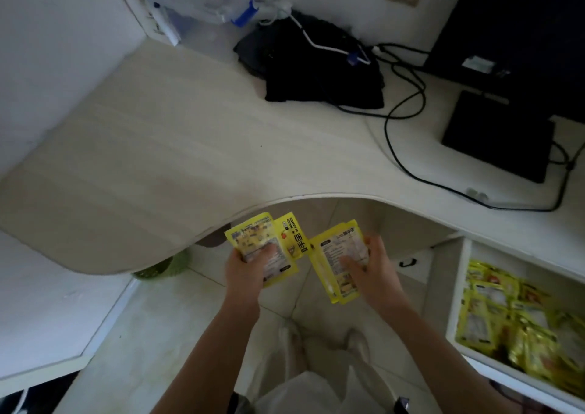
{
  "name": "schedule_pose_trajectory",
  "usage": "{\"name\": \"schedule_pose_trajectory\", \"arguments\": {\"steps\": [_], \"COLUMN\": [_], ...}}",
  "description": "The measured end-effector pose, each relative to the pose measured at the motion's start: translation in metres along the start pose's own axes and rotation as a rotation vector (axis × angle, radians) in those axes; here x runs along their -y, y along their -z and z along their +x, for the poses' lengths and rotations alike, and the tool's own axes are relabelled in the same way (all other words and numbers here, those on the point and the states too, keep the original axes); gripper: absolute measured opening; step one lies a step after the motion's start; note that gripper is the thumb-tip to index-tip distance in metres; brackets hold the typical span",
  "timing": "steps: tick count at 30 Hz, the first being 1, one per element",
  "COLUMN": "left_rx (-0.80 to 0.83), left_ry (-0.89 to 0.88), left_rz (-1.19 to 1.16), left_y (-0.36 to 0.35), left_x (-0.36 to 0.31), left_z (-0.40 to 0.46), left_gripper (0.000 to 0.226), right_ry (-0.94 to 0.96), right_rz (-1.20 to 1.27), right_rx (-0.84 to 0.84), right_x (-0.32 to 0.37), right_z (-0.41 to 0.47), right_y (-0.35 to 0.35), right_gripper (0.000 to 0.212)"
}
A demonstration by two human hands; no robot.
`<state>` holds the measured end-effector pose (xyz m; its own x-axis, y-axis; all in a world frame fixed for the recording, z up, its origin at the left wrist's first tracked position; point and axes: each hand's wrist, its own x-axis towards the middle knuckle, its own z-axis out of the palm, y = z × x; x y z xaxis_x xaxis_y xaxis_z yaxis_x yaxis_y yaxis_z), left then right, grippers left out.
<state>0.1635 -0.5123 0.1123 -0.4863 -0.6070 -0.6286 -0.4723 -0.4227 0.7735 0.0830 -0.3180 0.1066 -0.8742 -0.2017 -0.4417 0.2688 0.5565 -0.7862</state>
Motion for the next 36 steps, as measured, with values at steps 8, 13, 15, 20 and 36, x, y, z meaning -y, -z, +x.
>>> {"name": "schedule_pose_trajectory", "arguments": {"steps": [8, 13, 15, 20, 36], "left_rx": [0.096, 0.133, 0.151, 0.187, 0.3], "left_ry": [0.004, 0.039, 0.068, 0.127, 0.262], "left_rz": [0.116, 0.129, 0.14, 0.199, 0.42], "left_y": [-0.073, -0.141, -0.17, -0.241, -0.362], "left_x": [0.039, 0.082, 0.104, 0.152, 0.212], "left_z": [-0.048, -0.1, -0.124, -0.173, -0.221], "left_gripper": [0.031, 0.028, 0.034, 0.031, 0.029], "right_ry": [-0.031, -0.049, -0.053, -0.099, -0.297], "right_rz": [0.058, 0.039, 0.037, 0.039, 0.235], "right_rx": [-0.074, -0.094, -0.1, -0.145, -0.379], "right_x": [-0.073, -0.127, -0.15, -0.2, -0.306], "right_z": [-0.033, -0.049, -0.056, -0.076, -0.115], "right_y": [0.084, 0.158, 0.19, 0.272, 0.374], "right_gripper": [0.031, 0.03, 0.031, 0.034, 0.034]}}
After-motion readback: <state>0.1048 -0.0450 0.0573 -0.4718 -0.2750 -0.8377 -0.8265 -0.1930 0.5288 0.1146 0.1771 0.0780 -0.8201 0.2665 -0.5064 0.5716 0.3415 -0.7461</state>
